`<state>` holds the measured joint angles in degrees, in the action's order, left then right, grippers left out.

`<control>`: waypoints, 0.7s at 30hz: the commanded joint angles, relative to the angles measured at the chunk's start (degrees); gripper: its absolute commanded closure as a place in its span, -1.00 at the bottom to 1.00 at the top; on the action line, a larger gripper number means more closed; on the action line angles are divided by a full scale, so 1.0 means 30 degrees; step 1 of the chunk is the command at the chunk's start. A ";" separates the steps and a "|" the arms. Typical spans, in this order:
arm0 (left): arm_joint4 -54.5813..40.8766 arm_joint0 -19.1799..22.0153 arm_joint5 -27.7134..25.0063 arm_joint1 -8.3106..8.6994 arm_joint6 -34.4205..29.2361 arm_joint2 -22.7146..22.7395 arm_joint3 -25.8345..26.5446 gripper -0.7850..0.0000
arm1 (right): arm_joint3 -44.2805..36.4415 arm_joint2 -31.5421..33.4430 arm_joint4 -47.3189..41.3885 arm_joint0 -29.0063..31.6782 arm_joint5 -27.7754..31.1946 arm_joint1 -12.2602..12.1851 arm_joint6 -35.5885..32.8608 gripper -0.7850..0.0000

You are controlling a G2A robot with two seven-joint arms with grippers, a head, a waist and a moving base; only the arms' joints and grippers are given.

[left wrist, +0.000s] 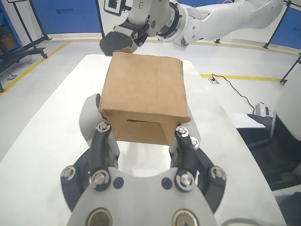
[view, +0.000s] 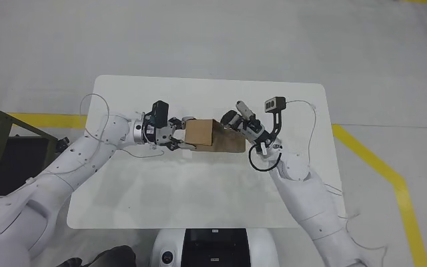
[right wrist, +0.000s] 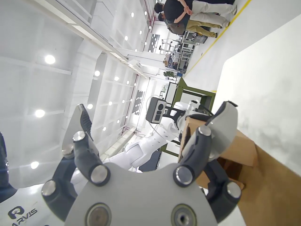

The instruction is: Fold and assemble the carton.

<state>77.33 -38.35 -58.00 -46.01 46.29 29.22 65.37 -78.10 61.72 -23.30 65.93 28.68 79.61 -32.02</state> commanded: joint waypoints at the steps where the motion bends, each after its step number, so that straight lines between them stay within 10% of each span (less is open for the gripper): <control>1: -0.0001 0.0025 0.0000 0.0061 0.0000 -0.0045 0.0060 0.08 | 0.0362 -0.0240 -0.0013 -0.0047 0.0236 0.0055 -0.0120 -1.00; 21: -0.0633 0.0261 0.0000 0.0108 0.0000 -0.0351 0.0258 0.04 | -0.0467 -0.1544 -0.0979 0.0759 0.0777 0.0323 -0.0806 -1.00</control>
<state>75.44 -37.59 -58.00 -45.69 46.29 28.18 66.17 -79.62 57.26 -26.27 68.32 30.99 80.53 -34.40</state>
